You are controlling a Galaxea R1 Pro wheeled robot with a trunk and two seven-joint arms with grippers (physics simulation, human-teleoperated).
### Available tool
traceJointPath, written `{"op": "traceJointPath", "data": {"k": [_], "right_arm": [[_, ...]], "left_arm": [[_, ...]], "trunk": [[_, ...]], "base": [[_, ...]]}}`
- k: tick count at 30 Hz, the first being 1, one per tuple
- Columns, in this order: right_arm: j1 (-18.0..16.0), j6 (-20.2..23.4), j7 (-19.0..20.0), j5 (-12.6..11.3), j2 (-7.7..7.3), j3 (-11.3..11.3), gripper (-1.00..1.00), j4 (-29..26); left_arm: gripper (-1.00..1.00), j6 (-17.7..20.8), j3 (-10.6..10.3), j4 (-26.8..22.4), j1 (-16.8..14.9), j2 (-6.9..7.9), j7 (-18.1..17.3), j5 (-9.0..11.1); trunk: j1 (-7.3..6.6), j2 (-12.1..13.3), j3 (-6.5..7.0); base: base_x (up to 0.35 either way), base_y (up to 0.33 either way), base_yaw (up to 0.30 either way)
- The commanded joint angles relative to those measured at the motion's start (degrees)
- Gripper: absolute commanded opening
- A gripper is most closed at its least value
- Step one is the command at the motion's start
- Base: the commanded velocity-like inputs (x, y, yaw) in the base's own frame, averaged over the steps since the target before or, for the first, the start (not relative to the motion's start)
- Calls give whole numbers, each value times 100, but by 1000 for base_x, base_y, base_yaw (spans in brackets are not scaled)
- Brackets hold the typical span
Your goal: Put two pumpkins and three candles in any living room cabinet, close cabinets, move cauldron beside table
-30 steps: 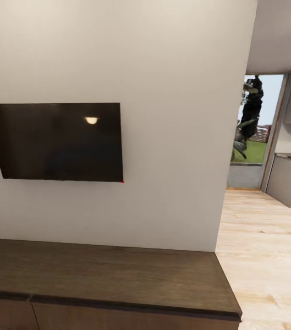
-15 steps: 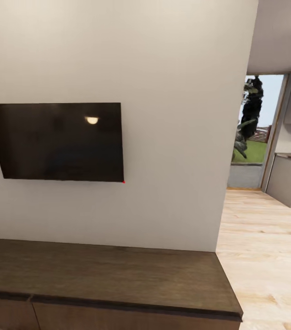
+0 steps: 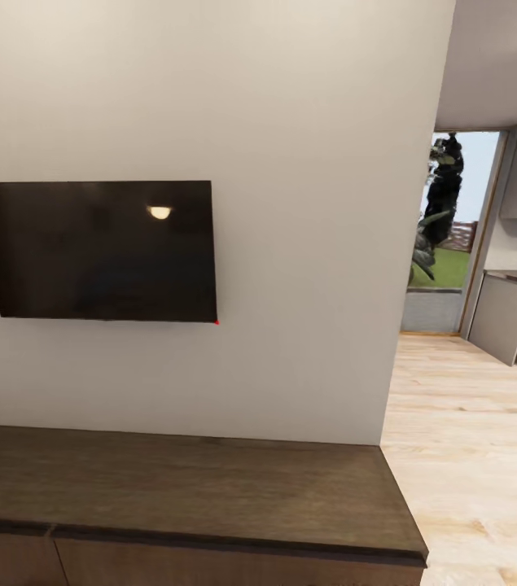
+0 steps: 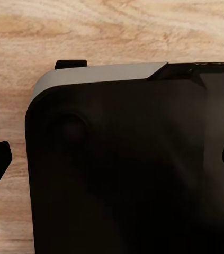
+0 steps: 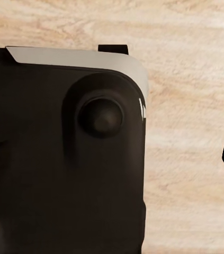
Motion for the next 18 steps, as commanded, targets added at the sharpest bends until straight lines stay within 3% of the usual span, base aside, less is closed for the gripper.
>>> {"op": "traceJointPath", "data": {"k": [1, 11, 18], "right_arm": [[-5, 12, 4, -1, -1, 0, 100, 1], [-3, 6, -13, -14, -1, -23, 100, 1], [-5, 7, -14, -14, -1, -33, 100, 1]], "left_arm": [[100, 0, 0, -12, 4, 1, -2, -1], [100, 4, 0, -12, 5, 0, -2, 6], [100, 3, 0, -12, 2, 8, -9, 2]], "trunk": [[0, -3, -5], [0, -3, -5], [0, -3, -5]], "base": [[0, 0, 0], [0, 10, 0], [0, 242, 0]]}}
